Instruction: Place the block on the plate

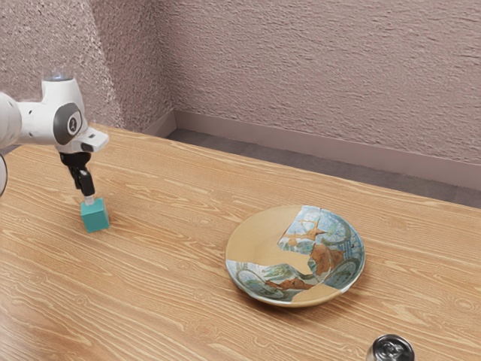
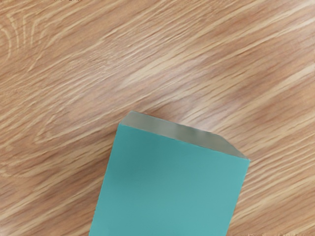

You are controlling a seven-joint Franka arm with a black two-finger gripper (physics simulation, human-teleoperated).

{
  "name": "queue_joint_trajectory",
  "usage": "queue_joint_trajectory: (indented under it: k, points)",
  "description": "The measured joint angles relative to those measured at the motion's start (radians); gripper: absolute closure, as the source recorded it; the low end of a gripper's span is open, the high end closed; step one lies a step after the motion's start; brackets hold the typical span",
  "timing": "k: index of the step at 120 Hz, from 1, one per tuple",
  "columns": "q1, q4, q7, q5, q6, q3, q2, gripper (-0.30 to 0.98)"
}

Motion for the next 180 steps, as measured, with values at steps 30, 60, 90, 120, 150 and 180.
queue_joint_trajectory:
  k: [30,60,90,120,150,180]
  points:
    - [0.001,-0.037,0.168,-0.001,0.066,0.003,0.008,0.00]
    - [0.003,-0.040,0.286,-0.005,0.100,0.002,0.033,0.00]
    - [0.003,-0.040,0.364,-0.012,0.118,-0.004,0.056,0.00]
    - [0.000,-0.040,0.416,-0.017,0.136,-0.009,0.081,0.04]
    - [0.000,-0.040,0.448,-0.018,0.144,-0.009,0.089,0.22]
    - [-0.006,-0.040,0.467,-0.017,0.149,-0.008,0.079,0.28]
